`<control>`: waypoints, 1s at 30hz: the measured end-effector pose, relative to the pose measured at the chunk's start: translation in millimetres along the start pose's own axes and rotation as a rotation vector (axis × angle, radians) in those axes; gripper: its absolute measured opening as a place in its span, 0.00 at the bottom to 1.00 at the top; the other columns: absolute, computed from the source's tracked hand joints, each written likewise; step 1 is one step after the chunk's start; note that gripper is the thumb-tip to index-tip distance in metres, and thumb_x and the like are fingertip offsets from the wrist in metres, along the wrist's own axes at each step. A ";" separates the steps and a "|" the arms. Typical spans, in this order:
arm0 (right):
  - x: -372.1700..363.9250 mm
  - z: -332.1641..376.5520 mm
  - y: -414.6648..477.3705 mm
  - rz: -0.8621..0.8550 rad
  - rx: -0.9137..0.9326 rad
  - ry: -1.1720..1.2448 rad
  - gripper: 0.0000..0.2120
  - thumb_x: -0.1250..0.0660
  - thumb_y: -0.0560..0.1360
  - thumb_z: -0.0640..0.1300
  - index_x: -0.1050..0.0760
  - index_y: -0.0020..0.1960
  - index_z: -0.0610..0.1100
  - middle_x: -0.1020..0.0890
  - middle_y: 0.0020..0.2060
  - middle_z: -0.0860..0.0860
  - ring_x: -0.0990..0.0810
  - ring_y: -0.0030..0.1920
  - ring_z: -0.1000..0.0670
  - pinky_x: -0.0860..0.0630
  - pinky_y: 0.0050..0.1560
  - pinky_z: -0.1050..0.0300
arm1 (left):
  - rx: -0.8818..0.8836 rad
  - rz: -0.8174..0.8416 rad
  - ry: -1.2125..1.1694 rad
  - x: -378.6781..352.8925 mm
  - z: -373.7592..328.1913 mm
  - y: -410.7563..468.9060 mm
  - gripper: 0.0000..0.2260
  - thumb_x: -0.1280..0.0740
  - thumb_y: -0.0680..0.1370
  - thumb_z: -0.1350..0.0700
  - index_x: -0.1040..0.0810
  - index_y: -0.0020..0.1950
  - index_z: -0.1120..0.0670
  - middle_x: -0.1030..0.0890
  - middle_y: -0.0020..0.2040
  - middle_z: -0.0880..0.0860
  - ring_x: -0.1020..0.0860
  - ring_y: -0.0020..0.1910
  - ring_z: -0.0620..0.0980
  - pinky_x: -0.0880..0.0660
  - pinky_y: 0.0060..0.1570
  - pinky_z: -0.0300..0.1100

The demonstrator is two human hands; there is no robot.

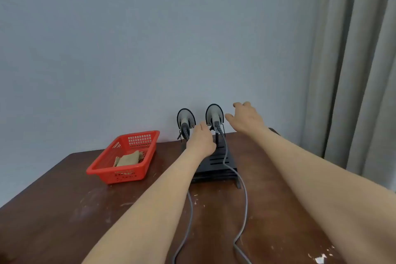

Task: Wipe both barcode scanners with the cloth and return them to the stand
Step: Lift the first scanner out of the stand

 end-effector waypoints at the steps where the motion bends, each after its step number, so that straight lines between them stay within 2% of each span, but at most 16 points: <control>1: -3.7 -0.8 2.8 0.018 -0.008 0.001 0.24 0.44 0.80 0.52 0.38 0.71 0.39 0.34 0.67 0.40 0.32 0.66 0.39 0.32 0.60 0.46 | 0.013 0.020 -0.012 -2.5 -0.8 2.9 0.28 0.36 0.76 0.59 0.45 0.72 0.63 0.37 0.70 0.60 0.35 0.67 0.57 0.32 0.58 0.48; 6: -30.7 -3.9 24.2 0.125 -0.026 0.038 0.26 0.44 0.79 0.56 0.37 0.70 0.41 0.27 0.64 0.42 0.27 0.61 0.40 0.32 0.51 0.49 | 0.077 0.085 -0.070 -25.8 8.5 28.3 0.32 0.36 0.77 0.59 0.50 0.74 0.66 0.40 0.72 0.61 0.37 0.70 0.57 0.32 0.62 0.49; 10: -42.2 -2.6 38.2 0.115 -0.055 0.048 0.26 0.45 0.78 0.58 0.37 0.70 0.42 0.25 0.61 0.42 0.25 0.59 0.40 0.33 0.48 0.50 | 0.116 0.067 -0.133 -39.7 16.5 48.8 0.32 0.34 0.76 0.59 0.49 0.73 0.66 0.38 0.71 0.62 0.35 0.68 0.58 0.31 0.61 0.49; 14: -57.4 -3.0 51.8 0.108 -0.063 0.027 0.29 0.42 0.75 0.62 0.36 0.67 0.43 0.23 0.59 0.43 0.24 0.57 0.40 0.32 0.46 0.52 | 0.168 0.043 -0.264 -52.0 23.0 62.9 0.40 0.32 0.76 0.57 0.56 0.75 0.65 0.45 0.76 0.61 0.41 0.74 0.57 0.35 0.66 0.48; 17: -65.3 -1.8 59.3 0.116 -0.068 0.004 0.32 0.41 0.73 0.64 0.37 0.68 0.43 0.23 0.60 0.45 0.24 0.58 0.42 0.32 0.46 0.51 | 0.216 0.018 -0.355 -62.0 28.7 76.4 0.40 0.29 0.74 0.56 0.51 0.75 0.63 0.36 0.72 0.60 0.32 0.68 0.58 0.28 0.60 0.50; 19: -70.0 0.4 62.6 0.117 -0.065 -0.014 0.33 0.40 0.73 0.64 0.36 0.68 0.43 0.23 0.59 0.45 0.23 0.58 0.42 0.32 0.47 0.51 | 0.243 0.016 -0.429 -69.8 31.3 84.3 0.34 0.28 0.72 0.55 0.42 0.71 0.61 0.27 0.65 0.59 0.26 0.61 0.58 0.24 0.54 0.52; 22: -72.9 2.6 66.1 0.096 -0.067 -0.037 0.32 0.39 0.71 0.64 0.35 0.66 0.42 0.21 0.56 0.45 0.22 0.55 0.42 0.31 0.45 0.52 | 0.245 -0.006 -0.476 -78.5 32.1 94.1 0.21 0.29 0.71 0.53 0.30 0.61 0.58 0.21 0.55 0.56 0.22 0.52 0.55 0.24 0.47 0.48; 26: -78.7 0.9 72.7 0.104 -0.073 -0.036 0.30 0.38 0.71 0.61 0.34 0.64 0.42 0.21 0.53 0.45 0.22 0.52 0.41 0.29 0.45 0.52 | 0.210 -0.040 -0.415 -81.6 30.9 102.6 0.13 0.33 0.73 0.53 0.26 0.54 0.57 0.20 0.48 0.54 0.23 0.44 0.53 0.28 0.36 0.44; 30: -78.5 1.3 77.0 0.069 -0.077 -0.028 0.27 0.38 0.71 0.58 0.34 0.63 0.42 0.21 0.51 0.45 0.22 0.49 0.41 0.29 0.43 0.52 | 0.218 -0.070 -0.354 -77.6 30.3 101.7 0.10 0.36 0.75 0.55 0.26 0.53 0.59 0.21 0.46 0.55 0.26 0.40 0.53 0.33 0.33 0.42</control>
Point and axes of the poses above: each hand's wrist, its own y-axis towards the middle knuckle, its own x-axis out of the back of the hand, z = x × y, the point moved 6 cm from there along y, towards the middle knuckle
